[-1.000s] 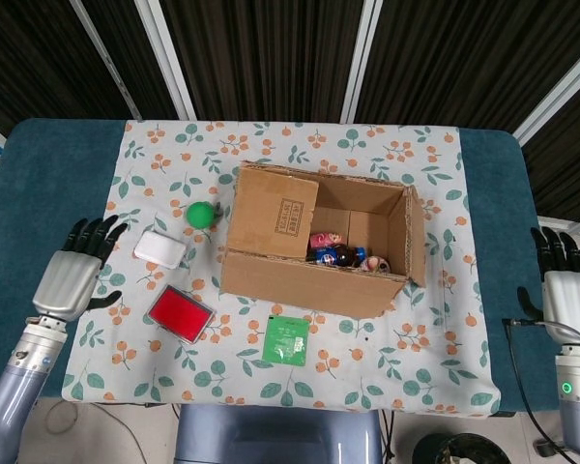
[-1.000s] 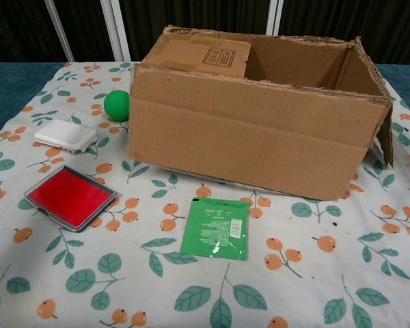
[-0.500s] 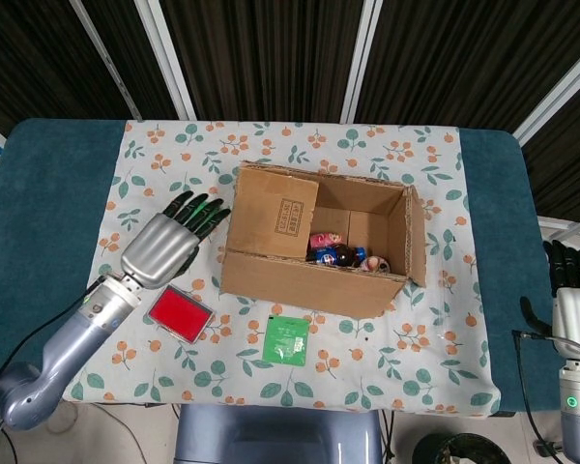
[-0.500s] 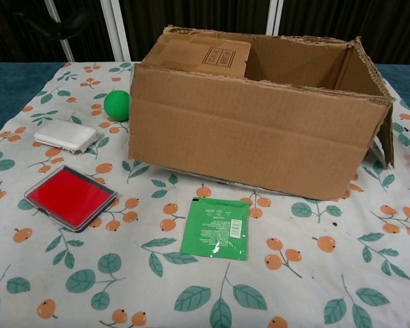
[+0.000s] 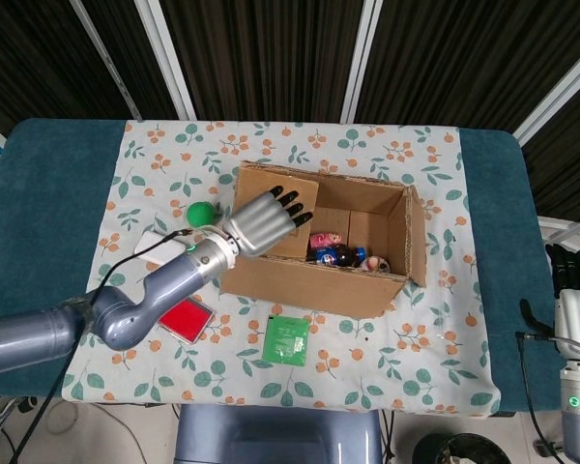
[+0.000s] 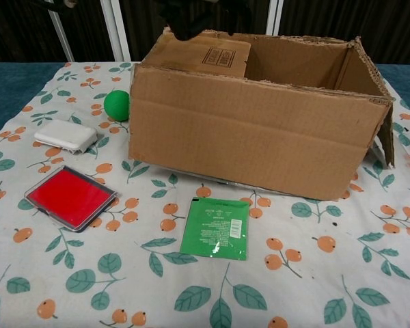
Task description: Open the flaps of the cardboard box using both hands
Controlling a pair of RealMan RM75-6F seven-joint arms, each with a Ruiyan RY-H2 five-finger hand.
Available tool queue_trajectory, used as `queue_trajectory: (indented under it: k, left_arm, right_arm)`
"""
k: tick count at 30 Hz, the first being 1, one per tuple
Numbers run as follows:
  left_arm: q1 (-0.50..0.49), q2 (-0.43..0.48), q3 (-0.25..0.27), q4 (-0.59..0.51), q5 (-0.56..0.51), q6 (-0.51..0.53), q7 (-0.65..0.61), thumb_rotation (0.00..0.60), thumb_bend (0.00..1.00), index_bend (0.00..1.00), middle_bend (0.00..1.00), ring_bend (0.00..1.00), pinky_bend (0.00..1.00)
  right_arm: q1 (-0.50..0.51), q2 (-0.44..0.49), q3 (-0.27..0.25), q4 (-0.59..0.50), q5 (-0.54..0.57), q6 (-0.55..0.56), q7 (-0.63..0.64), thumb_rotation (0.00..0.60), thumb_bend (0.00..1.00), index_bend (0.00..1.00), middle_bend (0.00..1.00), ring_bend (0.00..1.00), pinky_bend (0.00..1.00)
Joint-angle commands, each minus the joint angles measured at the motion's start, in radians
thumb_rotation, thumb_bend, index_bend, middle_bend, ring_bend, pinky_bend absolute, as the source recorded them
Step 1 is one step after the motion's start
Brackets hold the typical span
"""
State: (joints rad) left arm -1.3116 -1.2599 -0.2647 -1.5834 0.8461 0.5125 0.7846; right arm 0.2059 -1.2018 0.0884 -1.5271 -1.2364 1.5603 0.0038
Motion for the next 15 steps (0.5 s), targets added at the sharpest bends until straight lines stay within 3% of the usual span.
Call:
queue_trajectory:
  k: [1, 15]
  left_arm:
    - [-0.085, -0.072, 0.054, 0.089, -0.043, -0.056, 0.001, 0.6, 0.86, 0.15, 0.22, 0.11, 0.23]
    - [-0.231, -0.232, 0.131, 0.293, -0.046, -0.101, -0.079, 0.6, 0.87, 0.15, 0.23, 0.12, 0.23]
  right_arm:
    - [-0.006, 0.003, 0.009, -0.002, 0.003, -0.015, 0.005, 0.6, 0.39, 0.06, 0.1, 0.09, 0.25]
    - [-0.023, 0.007, 0.038, -0.003, -0.005, -0.055, 0.009, 0.6, 0.39, 0.08, 0.1, 0.09, 0.25]
